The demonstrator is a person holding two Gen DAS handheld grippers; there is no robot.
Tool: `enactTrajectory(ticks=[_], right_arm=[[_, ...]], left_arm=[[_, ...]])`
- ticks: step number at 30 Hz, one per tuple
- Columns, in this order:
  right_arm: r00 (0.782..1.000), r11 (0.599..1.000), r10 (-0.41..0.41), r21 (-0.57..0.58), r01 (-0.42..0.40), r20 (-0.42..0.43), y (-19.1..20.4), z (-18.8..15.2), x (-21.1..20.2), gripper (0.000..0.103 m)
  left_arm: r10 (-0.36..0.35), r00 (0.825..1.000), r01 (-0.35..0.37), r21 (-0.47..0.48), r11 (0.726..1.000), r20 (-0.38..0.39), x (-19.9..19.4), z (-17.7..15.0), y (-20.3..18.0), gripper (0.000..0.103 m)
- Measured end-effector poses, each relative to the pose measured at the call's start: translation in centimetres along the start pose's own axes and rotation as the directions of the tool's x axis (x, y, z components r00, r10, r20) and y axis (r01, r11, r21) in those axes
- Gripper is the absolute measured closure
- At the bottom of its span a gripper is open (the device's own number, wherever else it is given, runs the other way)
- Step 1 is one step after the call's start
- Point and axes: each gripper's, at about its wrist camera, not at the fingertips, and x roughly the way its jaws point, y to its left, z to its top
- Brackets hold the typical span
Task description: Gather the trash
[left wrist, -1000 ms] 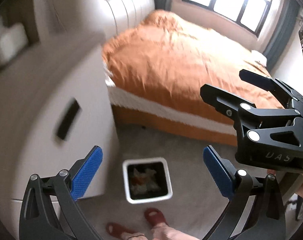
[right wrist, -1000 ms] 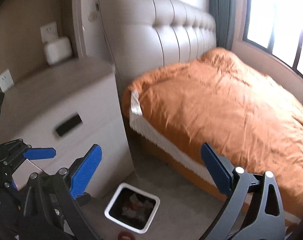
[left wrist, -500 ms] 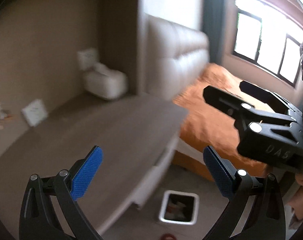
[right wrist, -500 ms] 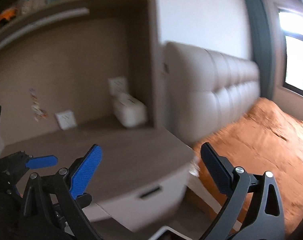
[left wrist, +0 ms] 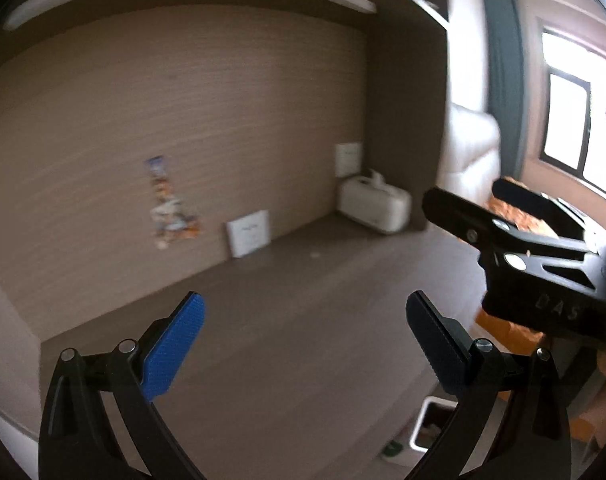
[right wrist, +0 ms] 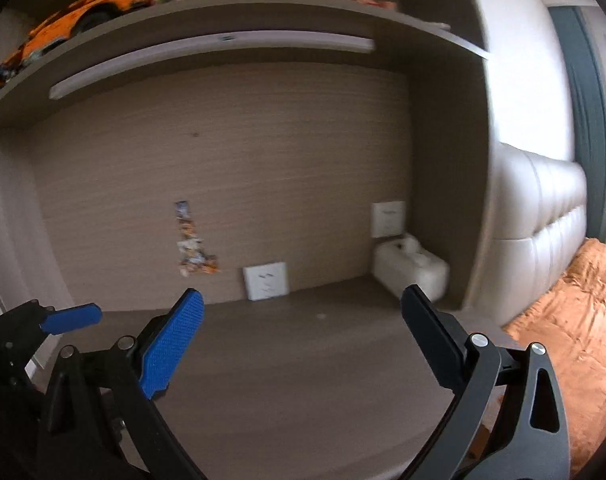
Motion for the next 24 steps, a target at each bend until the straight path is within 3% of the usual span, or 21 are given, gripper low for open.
enactTrajectory(ticks=[4, 7, 11, 24], right_arm=[[1.0, 1.0, 0.011, -0.025, -0.011, 0.012, 4.9, 1.0, 1.0, 0.005], [1.0, 1.0, 0.016, -0.016, -0.015, 0.013, 7.4, 1.6, 1.5, 0.005], [1.0, 1.0, 0.011, -0.022, -0.011, 0.027, 9.5, 2.1, 1.9, 0.005], [0.998, 0.997, -0.065, -0.042, 0.066, 0.025, 10.4, 2.9, 2.5, 0.005]], left_arm=[[0.043, 0.999, -0.042, -0.057, 0.997, 0.027, -1.2, 0.3, 5.3, 0.005], [0.087, 0.995, -0.085, -0.044, 0.995, 0.049, -2.1, 1.0, 8.3, 0.005], [0.079, 0.996, -0.077, -0.038, 0.996, 0.053, -2.4, 1.4, 10.5, 0.005], [0.062, 0.997, -0.061, -0.036, 0.997, 0.041, -0.6, 2.1, 12.4, 0.005]])
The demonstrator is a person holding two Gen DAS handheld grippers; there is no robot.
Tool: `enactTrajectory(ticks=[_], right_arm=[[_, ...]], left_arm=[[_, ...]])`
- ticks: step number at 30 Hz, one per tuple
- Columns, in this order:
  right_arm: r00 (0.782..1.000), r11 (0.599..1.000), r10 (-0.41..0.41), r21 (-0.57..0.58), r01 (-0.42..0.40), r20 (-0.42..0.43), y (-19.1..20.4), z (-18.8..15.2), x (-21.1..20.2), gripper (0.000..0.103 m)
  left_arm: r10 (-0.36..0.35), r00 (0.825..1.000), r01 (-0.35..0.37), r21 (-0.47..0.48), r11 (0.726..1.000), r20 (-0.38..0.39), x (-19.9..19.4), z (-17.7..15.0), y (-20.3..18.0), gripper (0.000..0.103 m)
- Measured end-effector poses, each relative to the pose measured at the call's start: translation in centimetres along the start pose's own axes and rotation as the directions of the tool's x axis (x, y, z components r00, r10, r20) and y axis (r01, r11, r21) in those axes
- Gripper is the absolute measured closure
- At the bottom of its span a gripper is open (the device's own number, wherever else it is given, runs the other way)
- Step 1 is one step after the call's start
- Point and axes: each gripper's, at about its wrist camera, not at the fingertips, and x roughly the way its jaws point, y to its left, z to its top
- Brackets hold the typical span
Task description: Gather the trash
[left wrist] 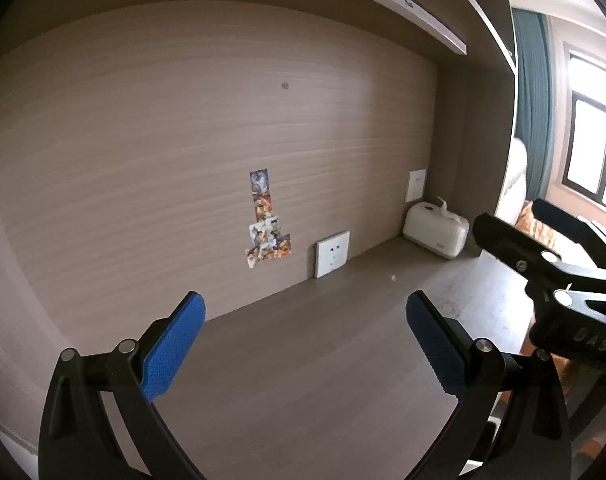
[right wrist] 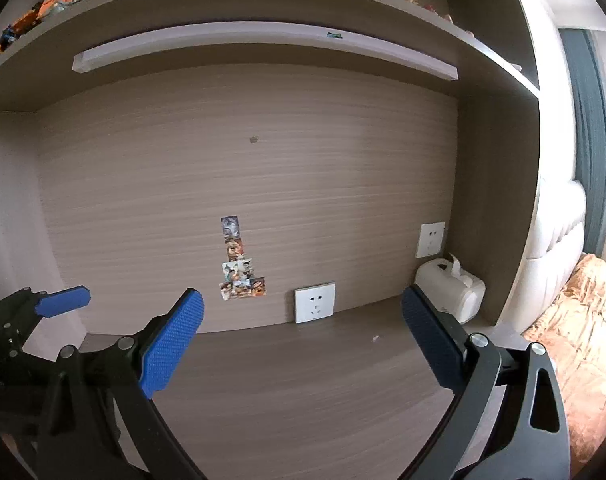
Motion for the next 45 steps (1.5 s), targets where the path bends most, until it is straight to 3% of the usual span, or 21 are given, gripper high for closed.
enactTrajectory(ticks=[7, 45], right_arm=[[1.0, 1.0, -0.022, 0.007, 0.022, 0.004, -0.6, -0.1, -0.2, 0.005], [0.999, 0.999, -0.044, 0.03, 0.044, -0.007, -2.4, -1.1, -1.2, 0.005]], left_arm=[[0.057, 0.998, -0.058, 0.034, 0.998, 0.013, 0.1, -0.1, -0.2, 0.005], [0.069, 0.998, -0.07, 0.066, 0.995, 0.008, -0.6, -0.2, -2.0, 0.005]])
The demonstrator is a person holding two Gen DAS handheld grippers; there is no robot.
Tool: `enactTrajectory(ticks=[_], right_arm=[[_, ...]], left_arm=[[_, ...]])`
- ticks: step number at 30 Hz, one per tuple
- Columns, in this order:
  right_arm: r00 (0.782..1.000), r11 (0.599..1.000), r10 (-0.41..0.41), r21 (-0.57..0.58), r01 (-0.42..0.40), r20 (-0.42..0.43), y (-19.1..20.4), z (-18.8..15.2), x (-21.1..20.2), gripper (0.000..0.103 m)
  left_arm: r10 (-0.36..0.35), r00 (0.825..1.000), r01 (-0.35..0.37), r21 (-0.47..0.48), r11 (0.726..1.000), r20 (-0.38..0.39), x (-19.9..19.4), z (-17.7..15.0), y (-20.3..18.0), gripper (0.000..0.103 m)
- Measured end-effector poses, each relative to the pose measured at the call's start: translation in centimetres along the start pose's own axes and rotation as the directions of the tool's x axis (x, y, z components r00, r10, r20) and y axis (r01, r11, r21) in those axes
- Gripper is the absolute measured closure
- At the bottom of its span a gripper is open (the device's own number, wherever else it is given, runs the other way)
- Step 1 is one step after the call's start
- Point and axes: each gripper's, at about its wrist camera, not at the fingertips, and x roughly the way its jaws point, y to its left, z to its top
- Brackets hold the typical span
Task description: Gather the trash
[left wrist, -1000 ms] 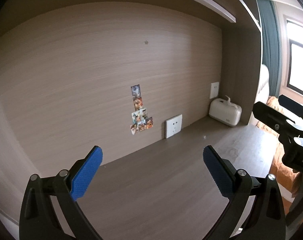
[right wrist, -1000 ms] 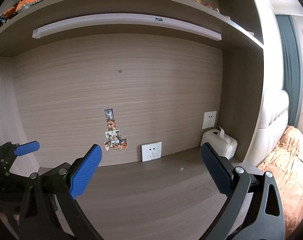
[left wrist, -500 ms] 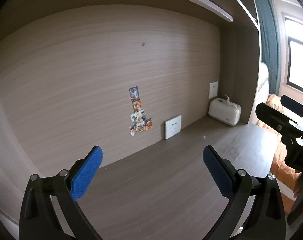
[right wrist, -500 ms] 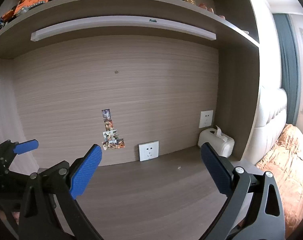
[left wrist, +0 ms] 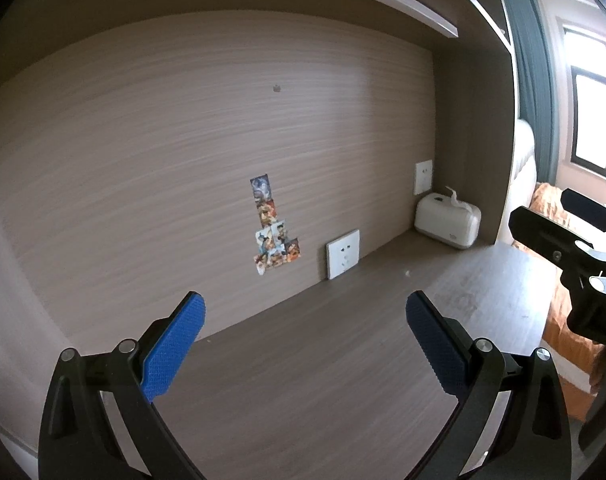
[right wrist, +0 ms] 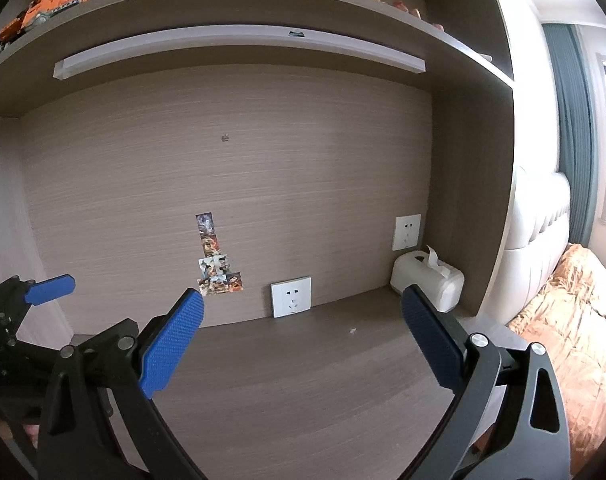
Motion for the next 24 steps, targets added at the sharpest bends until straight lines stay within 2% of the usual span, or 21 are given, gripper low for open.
enactTrajectory(ticks=[16, 24], right_arm=[[1.0, 1.0, -0.005, 0.001, 0.005, -0.006, -0.26, -0.09, 0.17, 0.005], [1.0, 1.0, -0.013, 0.002, 0.013, -0.004, -0.34, -0.1, 0.31, 0.005]], left_arm=[[-0.004, 1.0, 0.004, -0.002, 1.0, 0.006, 0.08, 0.04, -0.24, 0.005], [-0.029, 1.0, 0.029, -0.005, 1.0, 0.007, 0.31, 0.1, -0.15, 0.005]])
